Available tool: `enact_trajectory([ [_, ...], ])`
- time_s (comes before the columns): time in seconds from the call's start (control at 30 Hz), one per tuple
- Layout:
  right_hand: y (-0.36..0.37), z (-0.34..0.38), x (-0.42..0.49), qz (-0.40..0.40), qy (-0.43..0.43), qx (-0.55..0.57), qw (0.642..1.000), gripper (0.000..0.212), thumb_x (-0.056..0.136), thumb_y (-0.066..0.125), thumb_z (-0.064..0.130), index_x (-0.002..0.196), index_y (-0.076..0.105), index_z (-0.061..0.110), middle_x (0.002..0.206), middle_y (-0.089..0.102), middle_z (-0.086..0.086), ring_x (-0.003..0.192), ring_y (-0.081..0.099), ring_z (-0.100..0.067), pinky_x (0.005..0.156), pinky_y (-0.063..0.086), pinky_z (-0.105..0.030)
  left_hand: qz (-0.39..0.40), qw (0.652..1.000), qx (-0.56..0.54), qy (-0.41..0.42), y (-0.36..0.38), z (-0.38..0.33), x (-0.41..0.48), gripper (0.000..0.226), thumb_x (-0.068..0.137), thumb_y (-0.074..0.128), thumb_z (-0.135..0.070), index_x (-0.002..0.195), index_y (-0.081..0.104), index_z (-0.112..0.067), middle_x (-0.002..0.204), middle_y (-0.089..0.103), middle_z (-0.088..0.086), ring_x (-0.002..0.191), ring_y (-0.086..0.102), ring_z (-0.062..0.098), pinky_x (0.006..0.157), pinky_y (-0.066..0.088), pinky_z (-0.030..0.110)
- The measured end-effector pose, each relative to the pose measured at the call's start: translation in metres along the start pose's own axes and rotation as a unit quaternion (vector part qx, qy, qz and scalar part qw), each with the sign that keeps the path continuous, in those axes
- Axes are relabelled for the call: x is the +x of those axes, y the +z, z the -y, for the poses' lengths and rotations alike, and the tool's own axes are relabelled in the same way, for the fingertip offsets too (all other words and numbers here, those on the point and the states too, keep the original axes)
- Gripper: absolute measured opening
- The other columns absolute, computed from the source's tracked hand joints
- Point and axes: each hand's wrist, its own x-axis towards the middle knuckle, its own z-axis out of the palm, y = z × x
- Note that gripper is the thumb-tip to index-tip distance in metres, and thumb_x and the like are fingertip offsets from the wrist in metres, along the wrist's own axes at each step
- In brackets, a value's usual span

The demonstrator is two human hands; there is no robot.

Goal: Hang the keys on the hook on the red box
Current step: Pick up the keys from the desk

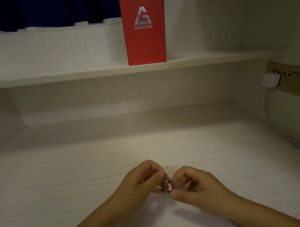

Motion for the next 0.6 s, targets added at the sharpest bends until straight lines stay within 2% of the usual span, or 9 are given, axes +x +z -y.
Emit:
enact_trajectory([
  [0.1,0.001,0.006,0.002,0.013,0.009,0.049,0.999,0.019,0.074,0.077,0.022,0.067,0.066,0.034,0.071,0.070,0.010,0.067,0.061,-0.002,0.066,0.048,-0.024,-0.002,0.996,-0.085,-0.008,0.002,-0.007,-0.002,0.014,0.092,0.048,-0.007,0.082,0.057,-0.004,0.074,0.071,0.003,0.069,0.066,0.018,0.066,0.056,0.027],
  [0.2,-0.001,0.012,0.004,0.008,0.013,0.068,0.998,0.019,0.076,0.076,0.018,0.065,0.066,0.029,0.069,0.071,0.000,0.060,0.058,-0.003,0.058,0.047,-0.024,-0.017,0.993,-0.120,-0.014,0.003,-0.012,-0.002,0.015,0.092,0.048,-0.009,0.082,0.057,-0.003,0.073,0.071,0.005,0.069,0.065,0.020,0.068,0.058,0.030],
  [0.23,-0.002,0.014,0.005,0.001,0.009,0.070,0.998,0.019,0.076,0.076,0.016,0.064,0.066,0.027,0.068,0.070,-0.002,0.058,0.057,-0.004,0.055,0.045,-0.023,-0.023,0.992,-0.124,-0.014,0.003,-0.012,-0.001,0.015,0.092,0.047,-0.008,0.082,0.057,-0.003,0.074,0.071,0.005,0.068,0.065,0.019,0.068,0.058,0.030],
  [0.3,-0.005,0.019,0.007,-0.016,0.001,0.067,0.998,0.022,0.076,0.075,0.012,0.062,0.065,0.025,0.061,0.067,0.003,0.057,0.054,-0.007,0.055,0.042,-0.020,-0.036,0.991,-0.126,-0.013,0.004,-0.014,0.001,0.014,0.093,0.047,-0.008,0.084,0.057,-0.001,0.072,0.070,0.004,0.066,0.066,0.019,0.067,0.058,0.030],
  [0.4,-0.012,0.030,0.011,-0.028,-0.004,0.063,0.998,0.024,0.078,0.071,0.008,0.062,0.062,0.023,0.057,0.064,0.008,0.061,0.058,-0.012,0.056,0.045,-0.020,-0.052,0.991,-0.122,-0.012,0.002,-0.018,0.005,0.014,0.092,0.048,-0.007,0.085,0.057,-0.001,0.070,0.067,0.004,0.062,0.066,0.017,0.065,0.059,0.028],
  [0.6,-0.030,0.058,0.025,-0.045,-0.033,0.113,0.992,0.015,0.090,0.057,0.013,0.075,0.057,0.015,0.059,0.069,0.003,0.056,0.064,-0.009,0.049,0.050,-0.021,-0.050,0.989,-0.136,0.000,-0.002,-0.027,0.015,0.013,0.091,0.051,-0.009,0.084,0.060,-0.003,0.065,0.067,0.001,0.059,0.064,0.013,0.060,0.056,0.023],
])
